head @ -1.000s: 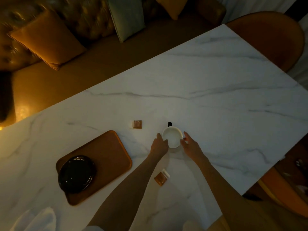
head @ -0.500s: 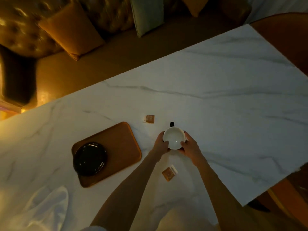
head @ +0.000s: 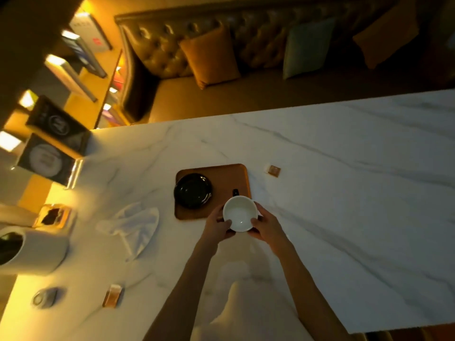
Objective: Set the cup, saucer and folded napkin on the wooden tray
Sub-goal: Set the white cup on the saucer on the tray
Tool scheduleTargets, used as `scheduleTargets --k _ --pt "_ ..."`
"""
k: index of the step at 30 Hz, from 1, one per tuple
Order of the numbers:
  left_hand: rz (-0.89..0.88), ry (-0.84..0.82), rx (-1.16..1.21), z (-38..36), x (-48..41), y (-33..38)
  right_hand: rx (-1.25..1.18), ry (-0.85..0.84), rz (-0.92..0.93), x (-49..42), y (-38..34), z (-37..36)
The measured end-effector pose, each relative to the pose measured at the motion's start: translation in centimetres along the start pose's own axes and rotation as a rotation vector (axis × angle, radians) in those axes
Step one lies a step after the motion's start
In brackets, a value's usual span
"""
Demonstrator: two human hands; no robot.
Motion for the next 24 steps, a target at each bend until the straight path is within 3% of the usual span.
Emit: scheduleTargets --k 3,7,11,24 --pt "0.007 0.099 0.060 3.6 2.4 0.1 -0.109 -0.107 -0.088 1.4 0.9 -3.4" --pt "-0.015 0.197 0.083 8.3 5.6 0.5 -0.186 -0.369 -0.175 3.1 2.0 -8.6" --pt "-0.029 0.227 0.056 12.4 8.0 0.7 -0.114 -0.501 -0.244 4.3 3.1 -13.5" --pt "-0.049 0.047 0.058 19.9 7.9 -0.7 -0.130 -0.411 -0.201 5.0 3.1 -19.9"
Point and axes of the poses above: each hand's wrist, its own x-axis away from the middle knuckle, its own z-axis out of the back of the hand, y = z × x, the point moved 10 cm from there along -x, towards the middle knuckle, and after that the axes turned 11 degrees about -z, right-handed, at the moved point
